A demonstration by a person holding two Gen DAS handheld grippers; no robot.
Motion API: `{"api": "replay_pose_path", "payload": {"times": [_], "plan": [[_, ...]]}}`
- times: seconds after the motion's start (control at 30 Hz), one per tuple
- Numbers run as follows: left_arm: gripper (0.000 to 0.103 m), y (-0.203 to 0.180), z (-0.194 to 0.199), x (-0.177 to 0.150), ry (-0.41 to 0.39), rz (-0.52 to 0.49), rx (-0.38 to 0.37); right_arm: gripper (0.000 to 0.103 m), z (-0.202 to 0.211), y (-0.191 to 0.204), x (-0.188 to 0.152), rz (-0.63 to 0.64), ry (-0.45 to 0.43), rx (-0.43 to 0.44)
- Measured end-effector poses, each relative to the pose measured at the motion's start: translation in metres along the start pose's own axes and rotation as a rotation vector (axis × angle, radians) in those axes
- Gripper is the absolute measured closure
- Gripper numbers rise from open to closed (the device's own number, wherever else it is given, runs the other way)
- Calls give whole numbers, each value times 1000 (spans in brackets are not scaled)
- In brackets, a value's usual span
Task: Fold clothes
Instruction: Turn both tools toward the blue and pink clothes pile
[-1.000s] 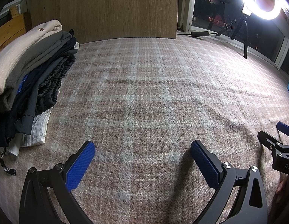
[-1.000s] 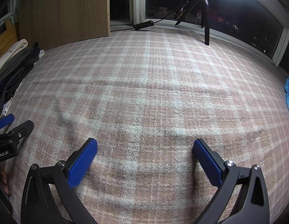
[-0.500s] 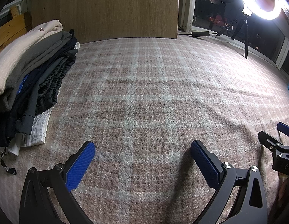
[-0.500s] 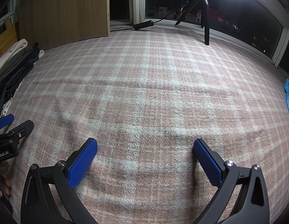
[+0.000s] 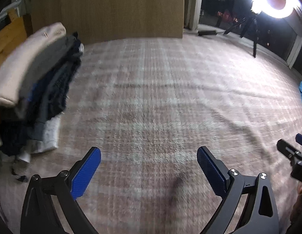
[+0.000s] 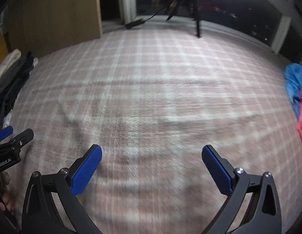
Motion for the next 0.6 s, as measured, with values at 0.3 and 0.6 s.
{"api": "replay_pose_path", "payload": {"times": [0.3, 0.6], "plan": [[4, -4, 94, 24, -141, -59, -43, 0, 107, -30, 14, -81, -141, -50], [4, -25, 180, 61, -307, -118, -76, 0, 191, -46, 35, -128, -276, -95]]}}
Point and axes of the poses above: each gripper's, at about its wrist camera, not at the fingertips, and z roughly against the way its jaws point, y to its left, x to its top, the point moved 4 cm from there along -z, roughly the way its jaws point, and after that the axes turned 10 degrees about -z, right-handed, at the moved point
